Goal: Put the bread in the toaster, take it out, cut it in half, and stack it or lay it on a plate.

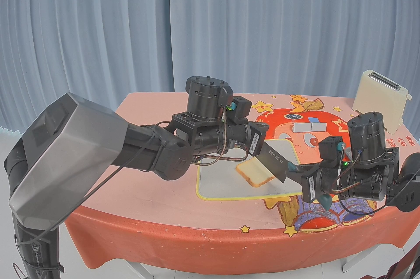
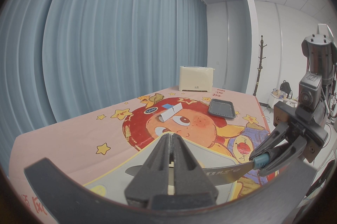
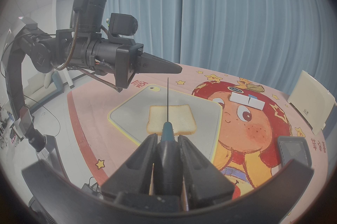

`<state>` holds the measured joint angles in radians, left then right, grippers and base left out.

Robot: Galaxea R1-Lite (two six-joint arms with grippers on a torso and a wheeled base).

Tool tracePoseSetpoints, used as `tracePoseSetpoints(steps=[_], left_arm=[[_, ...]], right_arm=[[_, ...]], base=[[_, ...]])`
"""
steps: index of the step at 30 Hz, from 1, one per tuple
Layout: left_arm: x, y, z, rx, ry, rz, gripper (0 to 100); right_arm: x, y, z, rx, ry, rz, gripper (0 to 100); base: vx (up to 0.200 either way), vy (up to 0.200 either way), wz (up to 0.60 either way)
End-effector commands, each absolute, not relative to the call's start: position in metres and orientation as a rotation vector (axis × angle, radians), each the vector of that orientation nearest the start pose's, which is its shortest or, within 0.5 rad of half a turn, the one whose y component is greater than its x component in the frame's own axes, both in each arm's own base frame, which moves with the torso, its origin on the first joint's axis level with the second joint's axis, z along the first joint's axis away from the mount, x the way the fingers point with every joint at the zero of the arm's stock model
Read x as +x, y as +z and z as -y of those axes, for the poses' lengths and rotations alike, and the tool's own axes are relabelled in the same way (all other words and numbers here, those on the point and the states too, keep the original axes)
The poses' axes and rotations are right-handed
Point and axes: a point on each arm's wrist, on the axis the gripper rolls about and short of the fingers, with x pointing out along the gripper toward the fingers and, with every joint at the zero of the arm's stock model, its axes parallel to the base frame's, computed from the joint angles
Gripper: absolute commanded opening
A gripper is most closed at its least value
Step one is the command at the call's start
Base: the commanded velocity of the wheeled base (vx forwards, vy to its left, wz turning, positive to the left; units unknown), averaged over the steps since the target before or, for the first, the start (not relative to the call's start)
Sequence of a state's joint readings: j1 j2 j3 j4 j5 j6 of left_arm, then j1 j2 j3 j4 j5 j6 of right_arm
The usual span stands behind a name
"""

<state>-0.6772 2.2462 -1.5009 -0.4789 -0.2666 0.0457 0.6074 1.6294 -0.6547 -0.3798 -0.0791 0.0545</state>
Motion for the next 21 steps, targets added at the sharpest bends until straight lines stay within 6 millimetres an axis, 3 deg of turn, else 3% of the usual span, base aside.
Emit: tracePoseSetpoints(steps=[1, 8, 21], left_arm=[[0.359, 0.135, 0.3, 0.104, -0.95, -0.268, 0], [0.361, 0.124, 0.305, 0.106, -0.951, -0.28, 0], [0.365, 0.124, 0.304, 0.093, -0.941, -0.25, 0]], right_arm=[[0.218, 0.136, -0.15, -0.155, 0.497, -0.593, 0], [0.22, 0.131, -0.151, -0.161, 0.496, -0.609, 0], [0.22, 0.127, -0.153, -0.168, 0.499, -0.624, 0]], base=[[0.0, 0.0, 0.0], [0.0, 0.0, 0.0], [0.0, 0.0, 0.0]])
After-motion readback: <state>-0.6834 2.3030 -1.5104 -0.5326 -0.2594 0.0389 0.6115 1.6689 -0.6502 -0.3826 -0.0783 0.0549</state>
